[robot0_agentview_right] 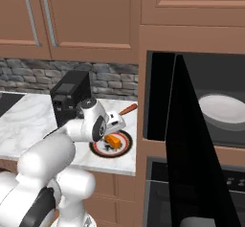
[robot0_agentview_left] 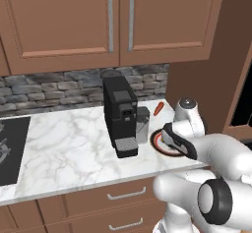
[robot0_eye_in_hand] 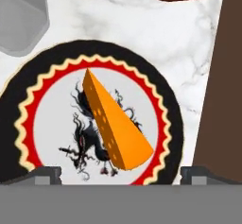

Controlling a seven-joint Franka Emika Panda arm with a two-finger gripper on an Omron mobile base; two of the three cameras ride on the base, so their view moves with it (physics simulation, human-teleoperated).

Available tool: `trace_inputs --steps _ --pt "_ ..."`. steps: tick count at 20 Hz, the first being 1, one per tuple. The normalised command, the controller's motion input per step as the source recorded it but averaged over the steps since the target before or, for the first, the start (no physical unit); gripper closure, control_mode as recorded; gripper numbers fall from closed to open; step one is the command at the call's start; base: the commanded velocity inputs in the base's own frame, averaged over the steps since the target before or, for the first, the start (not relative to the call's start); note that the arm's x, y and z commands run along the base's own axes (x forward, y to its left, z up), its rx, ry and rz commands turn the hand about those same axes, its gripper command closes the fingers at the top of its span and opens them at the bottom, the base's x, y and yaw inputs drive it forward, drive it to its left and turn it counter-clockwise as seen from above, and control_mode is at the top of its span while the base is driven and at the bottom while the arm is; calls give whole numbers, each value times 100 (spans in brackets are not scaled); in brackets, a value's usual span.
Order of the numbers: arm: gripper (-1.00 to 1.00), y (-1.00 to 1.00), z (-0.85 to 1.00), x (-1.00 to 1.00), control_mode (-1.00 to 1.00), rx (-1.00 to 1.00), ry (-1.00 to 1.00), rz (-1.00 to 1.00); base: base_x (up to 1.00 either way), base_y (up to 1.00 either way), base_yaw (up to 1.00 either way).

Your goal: Pick the cheese from the counter and place it in the microwave.

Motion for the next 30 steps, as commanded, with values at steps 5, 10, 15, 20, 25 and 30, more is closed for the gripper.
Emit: trace_inputs --steps 5,10,15,20,25,30 --pt "-100 -4 -14 46 -100 5 6 5 0 0 0" --pt "-100 0 -16 22 -100 3 12 2 0 0 0" --pt "-100 0 -27 9 -100 0 15 0 0 0 0" --pt "-100 0 -38 2 -100 0 9 1 0 0 0" --pt "-100 0 -45 0 -100 0 3 2 0 0 0" --pt "100 0 -8 -1 -100 0 0 6 0 0 0"
